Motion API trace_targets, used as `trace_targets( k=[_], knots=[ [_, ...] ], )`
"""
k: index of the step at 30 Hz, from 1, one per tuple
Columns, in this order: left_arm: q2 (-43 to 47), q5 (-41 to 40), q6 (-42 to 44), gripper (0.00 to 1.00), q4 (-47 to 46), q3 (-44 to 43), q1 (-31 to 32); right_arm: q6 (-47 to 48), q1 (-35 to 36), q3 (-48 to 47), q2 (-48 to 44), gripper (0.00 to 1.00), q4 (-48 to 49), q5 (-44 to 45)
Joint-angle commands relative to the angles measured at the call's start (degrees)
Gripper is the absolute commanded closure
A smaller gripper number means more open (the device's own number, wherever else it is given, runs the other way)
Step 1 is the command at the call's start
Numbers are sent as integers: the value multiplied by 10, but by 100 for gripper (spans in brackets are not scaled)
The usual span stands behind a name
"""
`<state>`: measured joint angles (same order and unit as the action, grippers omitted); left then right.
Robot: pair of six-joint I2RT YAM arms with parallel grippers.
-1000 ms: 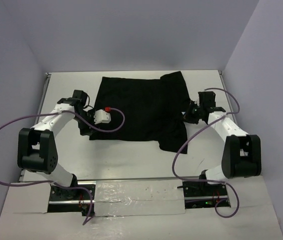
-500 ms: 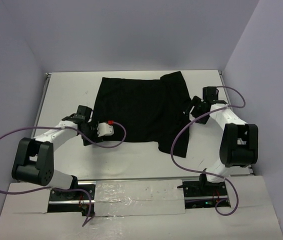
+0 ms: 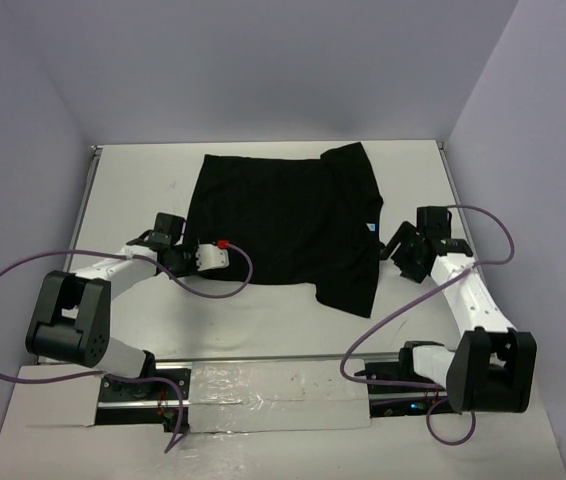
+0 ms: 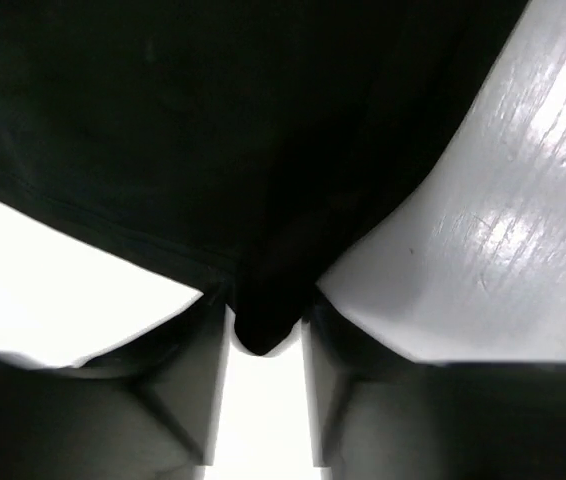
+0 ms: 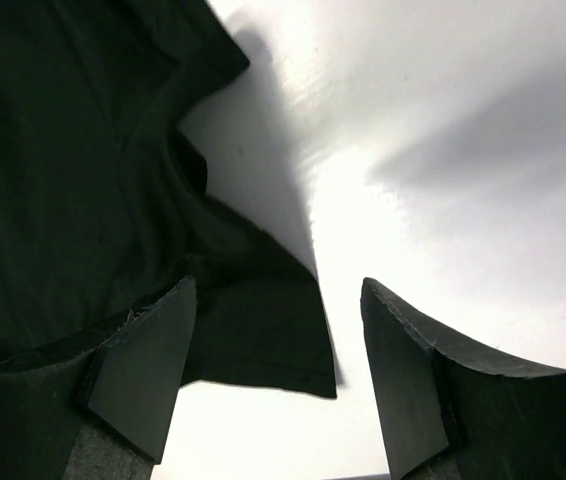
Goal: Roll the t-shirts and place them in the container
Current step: Flatten out the T-shirt at the center of the board.
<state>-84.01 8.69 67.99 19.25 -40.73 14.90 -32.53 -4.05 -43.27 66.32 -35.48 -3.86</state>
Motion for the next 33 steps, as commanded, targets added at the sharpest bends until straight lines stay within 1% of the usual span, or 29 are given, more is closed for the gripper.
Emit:
trace_targets(
  k=[1, 2, 3, 4, 7, 8, 9, 13, 15, 17, 18, 19, 20, 21, 23, 24, 25, 26, 27, 28, 29, 30, 31, 32, 33],
  knots=[
    [-11, 5, -1, 61, -19, 13, 0, -34, 24, 25, -29, 27, -26, -5],
    [-12, 8, -3, 65, -19, 13, 0, -43, 35, 45, -36, 28, -24, -5],
    [-12, 10, -7, 69, -18, 11, 0, -52, 68, 55, -37, 28, -21, -6],
    [-12, 12, -11, 76, -18, 8, 0, -70, 83, 65, -37, 28, -18, -5],
    [-9, 16, -22, 90, -8, 3, 0, -103, 127, 104, -18, 28, 7, -13],
    [-6, 16, -26, 95, -6, 2, 0, -111, 135, 120, -2, 28, 27, -26],
    [-5, 16, -29, 99, -5, 1, 0, -118, 143, 128, 7, 28, 35, -28],
    [4, 16, -44, 100, 0, 1, 0, -139, 165, 159, 49, 29, 66, -27],
    [7, 13, -59, 100, -1, -1, 0, -141, 167, 163, 66, 44, 91, -33],
    [7, 10, -75, 100, 3, -10, 0, -144, 169, 161, 76, 65, 111, -40],
    [6, 10, -93, 100, 5, -15, 0, -145, 169, 160, 77, 84, 117, -48],
    [6, 12, -104, 100, 14, -28, 0, -148, 169, 159, 75, 95, 123, -54],
    [5, 15, -118, 100, 20, -36, 0, -150, 169, 158, 71, 100, 132, -57],
    [3, 19, -149, 100, 27, -47, -2, -150, 166, 155, 65, 100, 133, -58],
    [-2, 34, -180, 100, 47, -83, -14, -144, 159, 130, 45, 100, 133, -53],
    [-11, 38, -204, 100, 49, -112, -23, -130, 140, 114, 43, 100, 136, -50],
    [-17, 39, -215, 100, 49, -131, -29, -120, 125, 60, 49, 100, 139, -53],
    [-41, 43, -227, 100, 46, -155, -36, -110, 108, 20, 88, 100, 140, -60],
    [-60, 46, -250, 100, 47, -222, -48, -88, 81, -33, 121, 100, 135, -69],
    [-109, 46, -264, 100, 54, -272, -54, -76, 74, -165, 203, 100, 109, -86],
    [-136, 46, -281, 100, 58, -325, -59, -62, 70, -244, 248, 100, 88, -87],
    [-165, 35, -320, 100, 61, -457, -69, -38, 70, -337, 293, 100, 63, -83],
    [-196, 30, -340, 100, 65, -539, -73, -30, 70, -537, 342, 100, 34, -81],
    [-228, 23, -362, 100, 69, -616, -78, -25, 68, -645, 391, 100, -33, -77],
    [-293, 4, -397, 100, 84, -788, -83, -27, 66, -896, 497, 100, -71, -77]
  ],
)
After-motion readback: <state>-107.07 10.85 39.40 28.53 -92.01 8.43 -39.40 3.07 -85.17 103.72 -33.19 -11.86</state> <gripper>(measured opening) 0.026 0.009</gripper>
